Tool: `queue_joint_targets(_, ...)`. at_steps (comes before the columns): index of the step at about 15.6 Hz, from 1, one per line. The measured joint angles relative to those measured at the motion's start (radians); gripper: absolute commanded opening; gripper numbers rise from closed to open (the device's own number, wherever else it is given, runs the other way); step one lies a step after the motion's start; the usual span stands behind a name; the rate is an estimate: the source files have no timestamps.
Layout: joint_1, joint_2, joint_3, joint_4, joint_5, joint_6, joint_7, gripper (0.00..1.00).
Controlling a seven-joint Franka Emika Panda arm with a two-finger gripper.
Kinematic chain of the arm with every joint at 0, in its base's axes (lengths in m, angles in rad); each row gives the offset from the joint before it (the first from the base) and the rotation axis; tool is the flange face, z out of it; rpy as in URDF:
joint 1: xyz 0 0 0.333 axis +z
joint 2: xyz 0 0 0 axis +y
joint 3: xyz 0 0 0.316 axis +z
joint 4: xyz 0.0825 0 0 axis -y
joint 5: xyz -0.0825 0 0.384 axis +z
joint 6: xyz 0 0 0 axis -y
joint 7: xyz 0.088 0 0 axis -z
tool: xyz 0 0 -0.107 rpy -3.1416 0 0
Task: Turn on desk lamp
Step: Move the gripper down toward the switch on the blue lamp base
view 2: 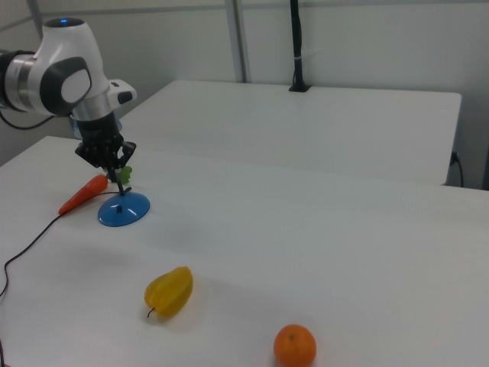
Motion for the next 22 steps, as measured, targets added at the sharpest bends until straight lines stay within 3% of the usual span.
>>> queue_joint_targets(5,0.057,0.072,0.000,-0.020,0.000,0.131,0.000,0.00)
queue_joint_targets(14,0.084,0.206,0.002,-0.025,0.000,0.379,0.014,0.00)
queue_joint_targets(22,0.090,0.283,0.052,-0.026,0.000,0.475,0.031,0.00)
